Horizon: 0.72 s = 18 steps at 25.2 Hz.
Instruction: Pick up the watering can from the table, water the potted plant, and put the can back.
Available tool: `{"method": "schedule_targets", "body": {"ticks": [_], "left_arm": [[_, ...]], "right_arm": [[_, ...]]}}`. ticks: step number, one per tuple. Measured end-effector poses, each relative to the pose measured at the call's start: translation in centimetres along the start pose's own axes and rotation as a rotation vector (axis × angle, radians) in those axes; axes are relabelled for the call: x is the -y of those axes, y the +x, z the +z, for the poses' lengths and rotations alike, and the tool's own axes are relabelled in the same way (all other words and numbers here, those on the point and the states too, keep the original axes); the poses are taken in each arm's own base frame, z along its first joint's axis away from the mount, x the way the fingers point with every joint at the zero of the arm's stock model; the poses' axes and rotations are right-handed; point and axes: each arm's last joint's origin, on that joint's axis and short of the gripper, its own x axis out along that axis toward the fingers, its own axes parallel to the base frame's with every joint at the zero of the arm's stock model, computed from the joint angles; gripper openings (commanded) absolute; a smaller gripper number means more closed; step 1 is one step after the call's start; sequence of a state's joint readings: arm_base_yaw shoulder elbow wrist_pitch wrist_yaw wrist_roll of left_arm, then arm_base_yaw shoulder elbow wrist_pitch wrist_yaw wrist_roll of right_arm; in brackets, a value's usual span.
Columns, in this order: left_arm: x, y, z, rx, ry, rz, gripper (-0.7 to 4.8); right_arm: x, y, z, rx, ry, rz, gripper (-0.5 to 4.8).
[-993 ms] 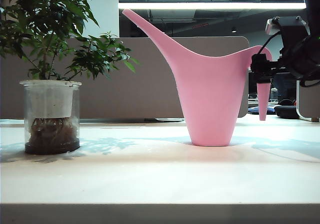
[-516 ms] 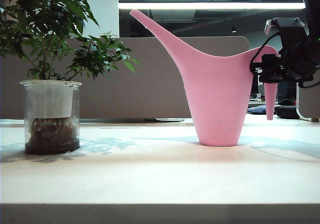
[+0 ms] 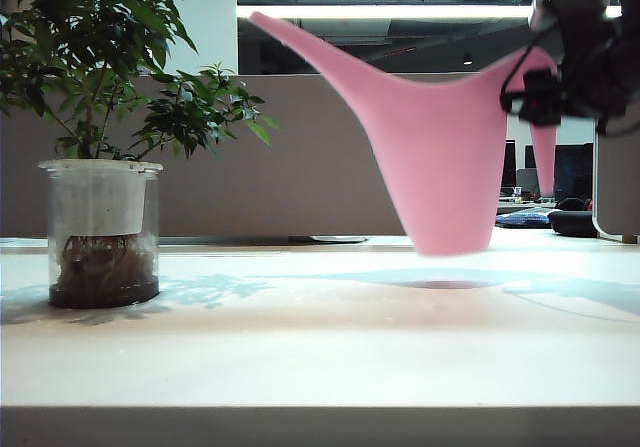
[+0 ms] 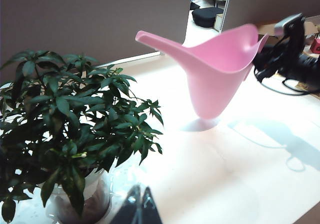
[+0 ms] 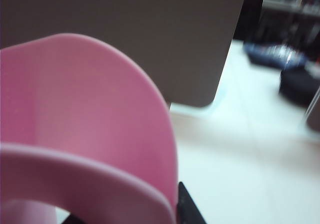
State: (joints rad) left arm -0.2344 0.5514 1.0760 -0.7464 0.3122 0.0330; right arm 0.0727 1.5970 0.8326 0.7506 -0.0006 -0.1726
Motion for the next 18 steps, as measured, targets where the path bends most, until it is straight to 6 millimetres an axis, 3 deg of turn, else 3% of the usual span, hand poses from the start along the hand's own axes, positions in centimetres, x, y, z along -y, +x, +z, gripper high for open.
{"method": "schedule_targets", "body": {"ticks": [6,11,15,18], "left_arm": [[0.0,0.0,-0.1,-0.006,-0.002,-0.001,-0.05],[0.0,0.0,-0.1,-0.007,-0.002,-0.001,-0.05],[0.0,0.0,-0.1,-0.006,-0.002,-0.001,-0.05],[0.0,0.0,-0.1,-0.006,-0.006,-0.002,-0.04]], "right_arm": [[-1.6,0.2,6.5,0.157,-0.203,0.035,1.57],[-4.3,0.7,12.1,0.188,-0.361,0.075,1.57],[-4.9,0.5,14.5,0.258,-0.457,0.063,1.57],[-4.9,0.6,14.4,0.255,-0.510,0.055,1.57]]}}
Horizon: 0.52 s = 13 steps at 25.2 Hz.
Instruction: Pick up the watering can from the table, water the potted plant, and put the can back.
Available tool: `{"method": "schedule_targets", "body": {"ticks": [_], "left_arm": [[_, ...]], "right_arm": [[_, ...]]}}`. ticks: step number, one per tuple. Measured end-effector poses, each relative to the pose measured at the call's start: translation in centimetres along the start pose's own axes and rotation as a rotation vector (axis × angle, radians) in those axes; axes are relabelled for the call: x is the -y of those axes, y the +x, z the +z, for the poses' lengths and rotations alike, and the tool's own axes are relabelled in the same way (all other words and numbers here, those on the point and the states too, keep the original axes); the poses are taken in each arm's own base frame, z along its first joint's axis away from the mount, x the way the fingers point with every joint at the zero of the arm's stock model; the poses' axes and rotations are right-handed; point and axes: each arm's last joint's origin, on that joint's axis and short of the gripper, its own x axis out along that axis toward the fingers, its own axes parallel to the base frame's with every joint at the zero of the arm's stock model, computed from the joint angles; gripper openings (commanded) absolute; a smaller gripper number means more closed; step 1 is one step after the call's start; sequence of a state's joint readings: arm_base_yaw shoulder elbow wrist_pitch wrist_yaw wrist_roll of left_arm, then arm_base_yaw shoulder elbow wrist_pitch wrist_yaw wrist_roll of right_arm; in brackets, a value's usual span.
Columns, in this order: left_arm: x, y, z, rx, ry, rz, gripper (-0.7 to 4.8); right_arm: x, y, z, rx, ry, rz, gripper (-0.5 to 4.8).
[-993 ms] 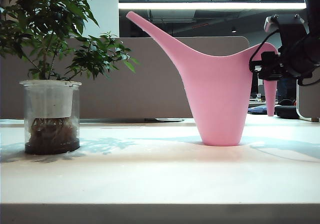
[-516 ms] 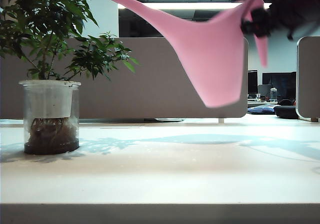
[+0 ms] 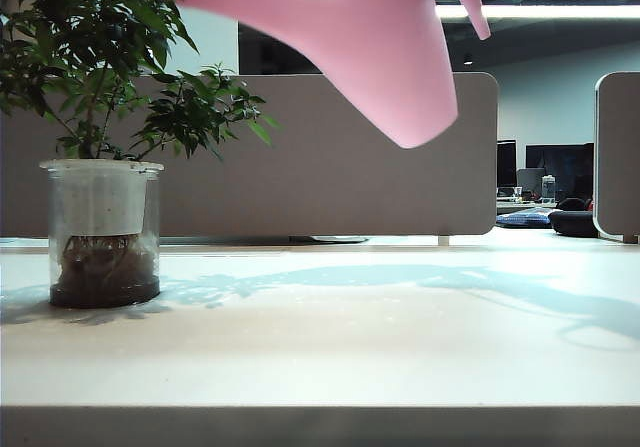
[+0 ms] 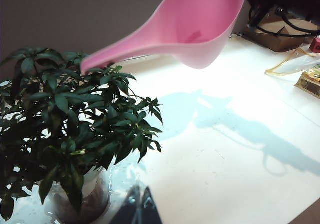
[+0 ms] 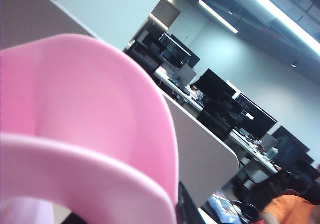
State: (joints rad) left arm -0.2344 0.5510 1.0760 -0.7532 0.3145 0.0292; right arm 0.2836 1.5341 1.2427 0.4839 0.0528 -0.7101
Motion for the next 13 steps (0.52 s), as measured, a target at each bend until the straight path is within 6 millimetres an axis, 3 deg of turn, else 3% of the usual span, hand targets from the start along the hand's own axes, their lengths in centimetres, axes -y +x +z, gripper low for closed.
{"method": "schedule_targets", "body": {"ticks": [13], "left_arm": [[0.0,0.0,0.0,0.000,-0.001,-0.017,-0.05]], "right_arm": [[-1.0,0.0,1.1,0.068,-0.207,0.016,1.56]]}}
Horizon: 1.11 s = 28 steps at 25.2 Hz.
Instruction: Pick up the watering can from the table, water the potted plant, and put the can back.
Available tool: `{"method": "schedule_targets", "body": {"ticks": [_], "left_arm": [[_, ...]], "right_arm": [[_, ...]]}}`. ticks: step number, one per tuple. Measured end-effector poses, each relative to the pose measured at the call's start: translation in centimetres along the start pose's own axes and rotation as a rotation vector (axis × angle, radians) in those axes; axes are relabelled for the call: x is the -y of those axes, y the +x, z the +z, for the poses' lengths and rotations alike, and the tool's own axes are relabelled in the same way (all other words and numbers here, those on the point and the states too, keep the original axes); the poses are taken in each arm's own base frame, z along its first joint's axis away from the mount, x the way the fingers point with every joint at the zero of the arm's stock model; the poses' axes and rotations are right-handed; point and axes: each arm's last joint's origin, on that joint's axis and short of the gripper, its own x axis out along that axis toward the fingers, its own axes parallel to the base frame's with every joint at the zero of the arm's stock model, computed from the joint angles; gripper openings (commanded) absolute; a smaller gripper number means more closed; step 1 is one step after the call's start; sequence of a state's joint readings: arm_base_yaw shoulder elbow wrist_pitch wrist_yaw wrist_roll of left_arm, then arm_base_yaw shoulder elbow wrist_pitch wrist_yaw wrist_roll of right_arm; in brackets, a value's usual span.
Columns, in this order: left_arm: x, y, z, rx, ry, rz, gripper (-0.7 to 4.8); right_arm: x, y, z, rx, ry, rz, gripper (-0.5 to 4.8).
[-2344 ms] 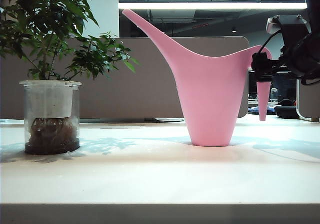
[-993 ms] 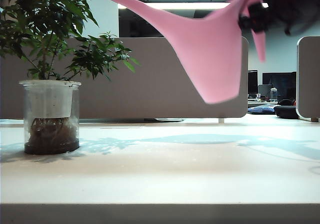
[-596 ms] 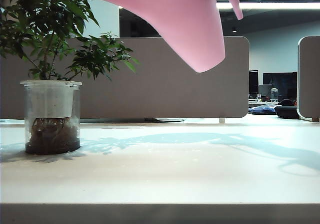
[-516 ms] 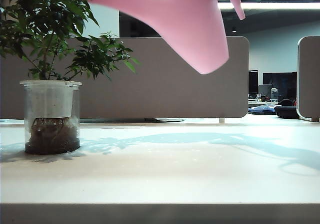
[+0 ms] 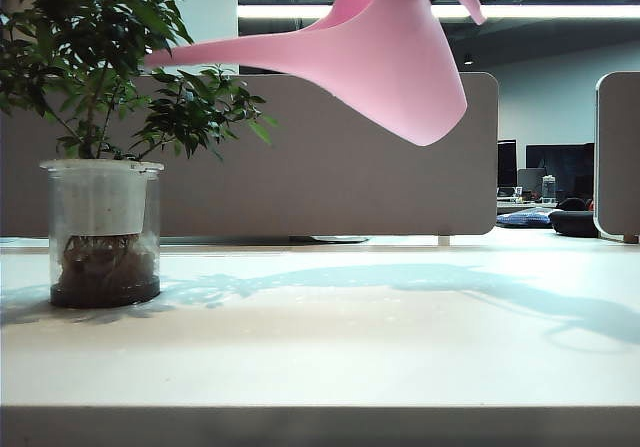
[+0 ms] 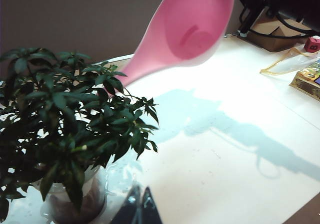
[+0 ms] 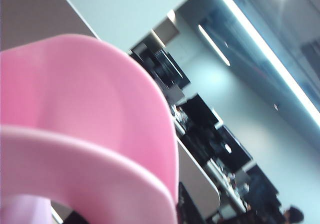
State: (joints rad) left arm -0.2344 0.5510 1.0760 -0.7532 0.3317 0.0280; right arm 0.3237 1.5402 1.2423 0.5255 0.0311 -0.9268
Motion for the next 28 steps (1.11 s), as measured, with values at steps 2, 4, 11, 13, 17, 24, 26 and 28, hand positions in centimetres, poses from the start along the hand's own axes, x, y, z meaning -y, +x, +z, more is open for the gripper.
{"method": "schedule_targets", "body": {"ticks": [2,4,11,13,17,24,26,28], "left_arm": [[0.0,0.0,0.0,0.000,0.000,0.000,-0.04],[0.0,0.0,-0.1,-0.006,-0.002,0.000,-0.05],[0.0,0.0,-0.3,-0.025,-0.009,-0.001,-0.05],[0.0,0.0,-0.3,-0.025,-0.008,-0.001,-0.05],[0.0,0.0,-0.3,-0.027,-0.009,-0.001,-0.05],[0.0,0.0,-0.4,-0.035,-0.012,-0.001,-0.05],[0.0,0.0,-0.4,-0.035,-0.012,-0.001,-0.05],[0.0,0.0,-0.4,-0.035,-0.011,-0.001,-0.05]], "right_arm": [[-0.3,0.0,0.7,0.032,-0.038,0.002,1.56],[-0.3,-0.1,1.2,0.064,-0.080,-0.022,1.56],[0.1,-0.1,1.7,0.096,-0.171,-0.071,1.56],[0.0,-0.2,2.0,0.114,-0.192,-0.080,1.56],[0.0,-0.2,2.2,0.139,-0.224,-0.078,1.56],[-0.4,-0.2,2.7,0.190,-0.319,-0.058,1.56],[-0.4,-0.2,2.6,0.187,-0.312,-0.058,1.57],[-0.6,0.0,2.3,0.144,-0.250,-0.065,1.57]]}}
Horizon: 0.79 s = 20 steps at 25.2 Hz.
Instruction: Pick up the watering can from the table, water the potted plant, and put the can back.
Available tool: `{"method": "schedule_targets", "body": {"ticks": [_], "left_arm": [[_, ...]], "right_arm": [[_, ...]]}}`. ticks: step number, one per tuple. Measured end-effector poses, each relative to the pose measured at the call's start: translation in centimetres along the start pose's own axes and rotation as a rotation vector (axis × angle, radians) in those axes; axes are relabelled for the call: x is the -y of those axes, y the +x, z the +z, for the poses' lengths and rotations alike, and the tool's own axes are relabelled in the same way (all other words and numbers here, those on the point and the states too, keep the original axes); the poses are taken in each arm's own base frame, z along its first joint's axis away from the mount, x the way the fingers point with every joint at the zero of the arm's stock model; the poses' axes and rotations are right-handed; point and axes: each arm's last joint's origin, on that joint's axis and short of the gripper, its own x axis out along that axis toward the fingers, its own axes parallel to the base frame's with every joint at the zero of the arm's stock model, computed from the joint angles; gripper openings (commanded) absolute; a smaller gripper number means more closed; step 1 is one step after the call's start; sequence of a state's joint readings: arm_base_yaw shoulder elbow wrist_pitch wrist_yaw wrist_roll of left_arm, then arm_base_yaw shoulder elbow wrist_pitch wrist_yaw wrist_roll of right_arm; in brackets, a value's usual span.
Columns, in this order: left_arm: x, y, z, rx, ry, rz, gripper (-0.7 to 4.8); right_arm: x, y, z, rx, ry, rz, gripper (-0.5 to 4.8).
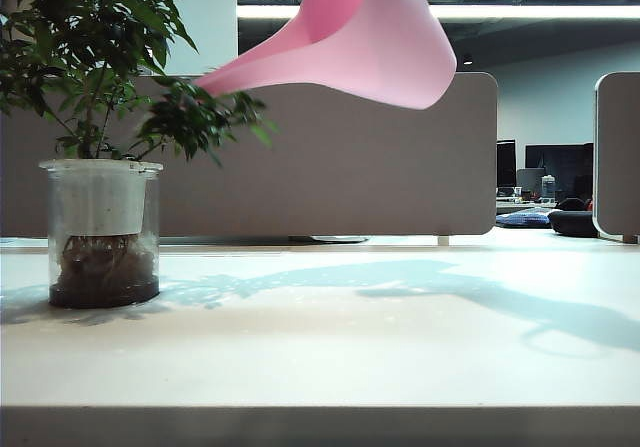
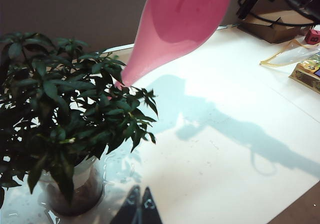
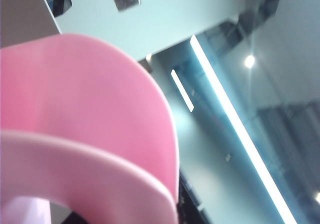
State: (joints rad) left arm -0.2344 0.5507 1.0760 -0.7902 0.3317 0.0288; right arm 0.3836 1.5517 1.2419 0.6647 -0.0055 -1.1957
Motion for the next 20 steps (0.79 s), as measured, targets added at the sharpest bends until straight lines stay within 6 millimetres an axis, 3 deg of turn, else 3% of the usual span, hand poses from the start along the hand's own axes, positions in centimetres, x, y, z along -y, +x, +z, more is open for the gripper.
{"method": "schedule_targets", "body": {"ticks": [11,20], "left_arm": [[0.0,0.0,0.0,0.000,0.000,0.000,-0.05],[0.0,0.0,0.0,-0.001,0.000,0.000,-0.05]], "right_arm": [[-2.9,0.3,-2.6,-0.299,0.371,0.076,1.62],[-3.1,-1.1,-8.1,-0.549,0.807,0.048,1.71]]}}
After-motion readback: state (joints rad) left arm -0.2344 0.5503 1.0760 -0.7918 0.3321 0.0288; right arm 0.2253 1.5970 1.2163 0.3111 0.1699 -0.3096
